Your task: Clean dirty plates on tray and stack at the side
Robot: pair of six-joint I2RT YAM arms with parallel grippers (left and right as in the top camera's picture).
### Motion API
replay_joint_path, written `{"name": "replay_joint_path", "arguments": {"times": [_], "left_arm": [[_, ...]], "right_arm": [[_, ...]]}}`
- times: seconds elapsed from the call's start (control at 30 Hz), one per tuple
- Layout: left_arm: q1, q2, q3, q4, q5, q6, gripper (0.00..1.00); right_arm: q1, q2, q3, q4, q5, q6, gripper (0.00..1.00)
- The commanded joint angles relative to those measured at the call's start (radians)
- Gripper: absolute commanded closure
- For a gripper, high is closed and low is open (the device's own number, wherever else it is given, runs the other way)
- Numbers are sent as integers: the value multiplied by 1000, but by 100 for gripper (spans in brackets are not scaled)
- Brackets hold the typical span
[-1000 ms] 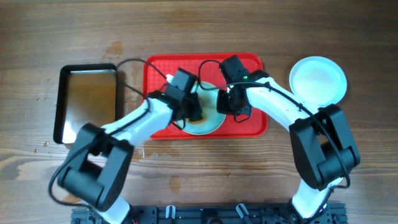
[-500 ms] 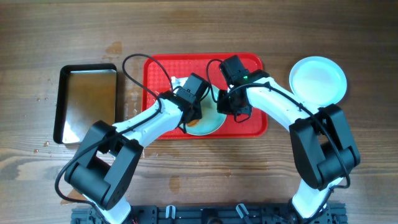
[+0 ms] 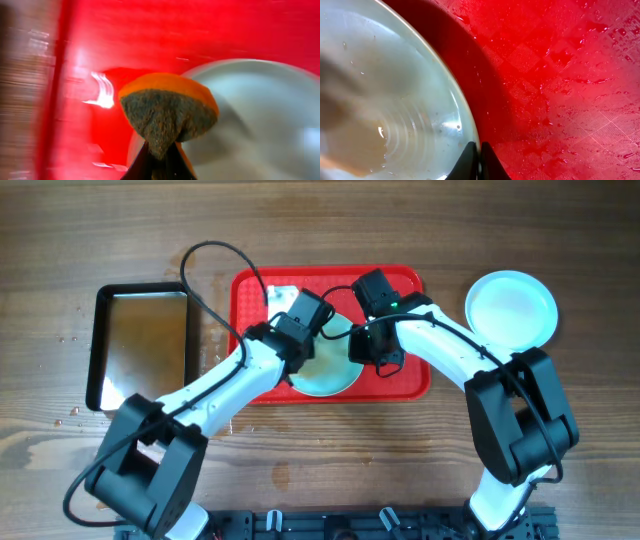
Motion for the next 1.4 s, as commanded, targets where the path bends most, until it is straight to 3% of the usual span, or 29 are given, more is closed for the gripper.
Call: {"name": "replay_joint_path", "arguments": {"times": [0.0,0.27,0.53,0.67,0.83,1.1,1.17,1.3,1.37], "left_arm": [[0,3,9,57,361,-112,96],[0,138,6,48,339,-146,96],[6,118,6,-83,-317,-14,96],[9,-7,16,-78,-481,-14,96],[77,-192,15,-52,-418,-14,96],[529,-255,4,-92,259,-14,96],[647,-241,-13,-109,342,-14,96],[822,-215,-49,-109,369,-8,96],[896,-198,-61,-109,392,20,96]], "right_arm": [[2,18,3,-7,40,-10,96],[2,18,3,-12,40,-10,96],[2,18,3,-21,40,-11,96],[2,18,3,-27,40,-44,96],[2,15,68,-74,37,-65,96],[3,15,399,-251,100,-224,96],[9,15,463,-283,179,-265,96],[48,15,542,-328,398,-328,96],[97,14,568,-338,600,-392,96]]}}
